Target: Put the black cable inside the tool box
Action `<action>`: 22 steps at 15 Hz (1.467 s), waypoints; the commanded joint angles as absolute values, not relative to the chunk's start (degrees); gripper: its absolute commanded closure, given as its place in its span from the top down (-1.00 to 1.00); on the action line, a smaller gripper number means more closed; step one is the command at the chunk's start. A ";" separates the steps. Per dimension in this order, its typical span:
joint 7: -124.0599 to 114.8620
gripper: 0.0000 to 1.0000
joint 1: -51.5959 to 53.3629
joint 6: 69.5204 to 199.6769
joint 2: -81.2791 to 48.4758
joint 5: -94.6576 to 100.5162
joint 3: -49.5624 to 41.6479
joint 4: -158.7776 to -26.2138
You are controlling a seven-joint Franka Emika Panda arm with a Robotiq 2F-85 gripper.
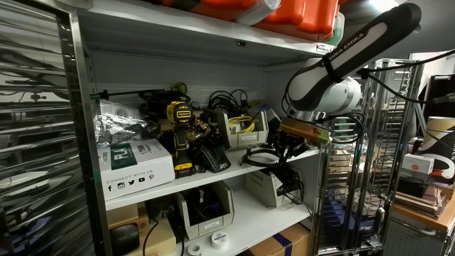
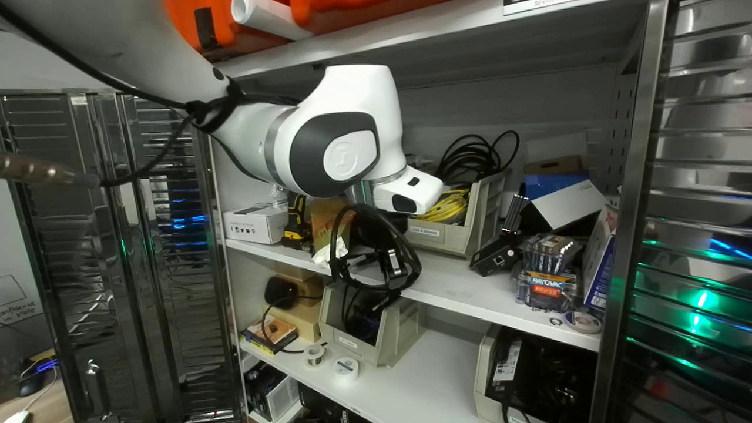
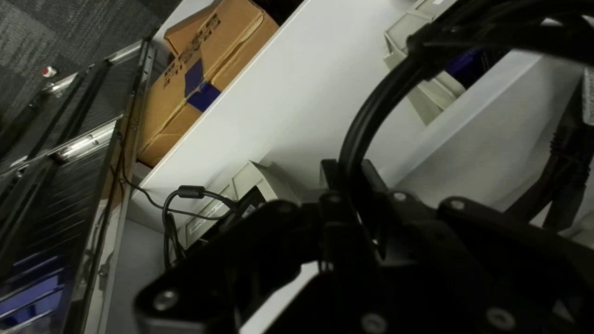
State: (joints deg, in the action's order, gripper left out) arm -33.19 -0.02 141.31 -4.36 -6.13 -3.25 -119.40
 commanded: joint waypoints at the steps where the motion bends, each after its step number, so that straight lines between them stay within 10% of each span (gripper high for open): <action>1: -30.89 -0.94 -0.17 147.89 0.05 -7.82 -2.55 -122.24; 22: -48.40 -0.94 2.49 180.29 -10.91 14.18 -9.93 -110.66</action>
State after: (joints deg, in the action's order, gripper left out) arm -43.55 0.24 177.47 -7.07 8.54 -6.35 -115.42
